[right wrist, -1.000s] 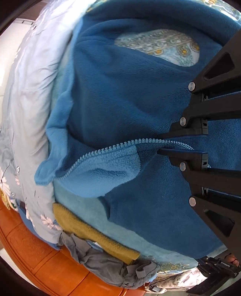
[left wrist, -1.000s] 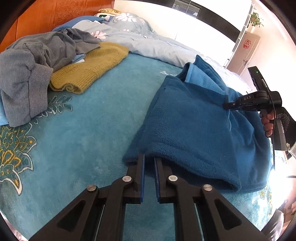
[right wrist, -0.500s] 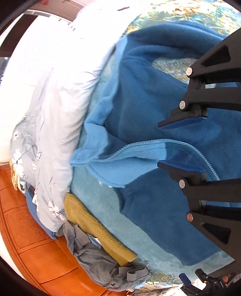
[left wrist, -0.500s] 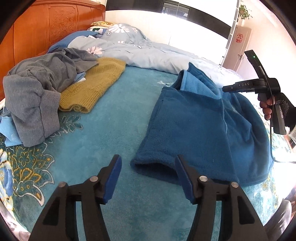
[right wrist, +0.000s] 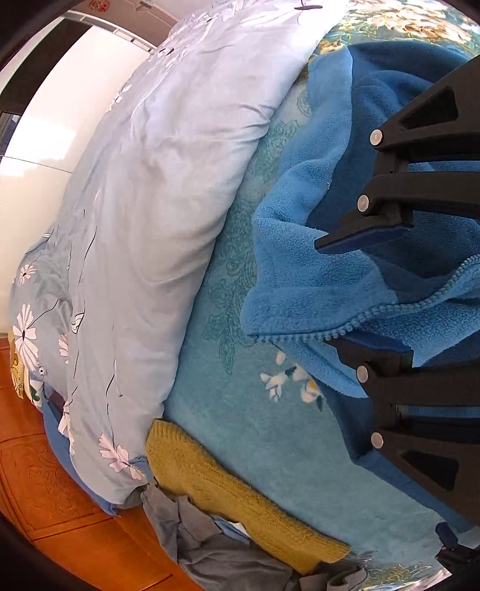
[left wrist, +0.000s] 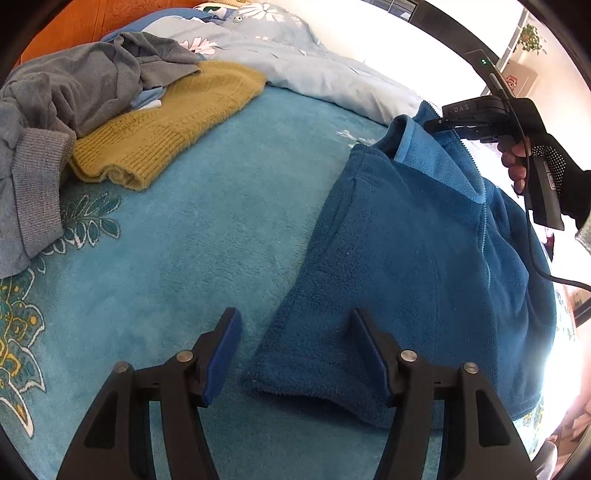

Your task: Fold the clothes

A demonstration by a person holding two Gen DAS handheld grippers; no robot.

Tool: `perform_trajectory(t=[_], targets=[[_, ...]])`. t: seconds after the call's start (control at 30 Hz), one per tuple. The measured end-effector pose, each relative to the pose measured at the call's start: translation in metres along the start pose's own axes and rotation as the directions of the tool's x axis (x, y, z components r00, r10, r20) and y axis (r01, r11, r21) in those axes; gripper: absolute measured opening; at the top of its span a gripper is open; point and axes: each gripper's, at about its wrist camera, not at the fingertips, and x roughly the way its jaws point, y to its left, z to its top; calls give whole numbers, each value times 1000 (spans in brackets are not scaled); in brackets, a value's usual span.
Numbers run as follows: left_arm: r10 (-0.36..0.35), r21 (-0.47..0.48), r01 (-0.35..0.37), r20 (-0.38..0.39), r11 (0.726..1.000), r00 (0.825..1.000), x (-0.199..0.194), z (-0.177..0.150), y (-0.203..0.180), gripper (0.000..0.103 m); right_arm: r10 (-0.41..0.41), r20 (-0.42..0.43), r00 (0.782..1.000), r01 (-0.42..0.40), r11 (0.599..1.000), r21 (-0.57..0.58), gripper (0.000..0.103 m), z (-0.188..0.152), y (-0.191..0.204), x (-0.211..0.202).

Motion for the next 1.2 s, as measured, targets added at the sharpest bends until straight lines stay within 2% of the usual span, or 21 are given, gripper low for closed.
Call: perform_trajectory(t=[0.03,0.07,0.1,0.13,0.17,0.27,0.37,0.47,0.57,0.7,0.8,0.97,1.03,1.1,1.13,1.2], targets=[[-4,2,4,2,1000,1000,1,0,0,63,-1,-5,1000,1,1000,-9,30,3,1,1],[-8,2,8,5,1000,1000,1,1,0,63,-2,-11,1000,2,1000,-18,11,7,2,2],[-10,0,10,9,1000,1000,1,1,0,62,-13,-7,1000,12,1000,-28,8,12,2,0],[-16,-2,16,14,1000,1000,1,1,0,53,-20,11,1000,20,999,-40,8,18,0,-6],[-23,-3,23,17,1000,1000,1,1,-1,40,-17,49,999,19,999,-36,8,24,-4,-16],[-2,14,2,42,1000,999,-2,-4,-7,27,6,188,982,-6,1000,1,7,42,-23,-50],[14,15,-15,70,1000,997,-9,-9,-8,21,-10,253,968,-4,998,55,7,45,-49,-63],[0,-20,1,79,1000,997,-14,-9,-2,20,-30,211,977,4,992,125,7,29,-77,-42],[-8,-13,9,65,1000,998,-14,-10,3,20,-31,106,994,11,983,184,7,3,-98,-1],[-15,0,15,44,1000,999,-12,-10,6,20,-36,17,999,30,964,264,7,-27,-122,38],[-10,4,10,32,1000,999,-8,-8,6,20,-31,5,1000,28,958,285,7,-34,-126,51],[37,64,-39,40,997,999,-8,-10,-5,23,-31,49,998,17,965,261,11,-31,-123,35],[51,83,-54,37,995,998,-8,-10,-7,25,-42,72,997,22,966,257,18,-31,-122,16],[63,90,-65,27,994,998,-6,-9,-9,27,-55,108,993,26,969,247,32,-36,-120,-9],[62,88,-64,22,994,998,-6,-9,-9,28,-61,129,990,29,970,240,33,-39,-119,-22],[55,78,-56,12,995,998,-6,-7,-7,29,-11,107,994,-12,977,212,33,-67,-96,-29]])
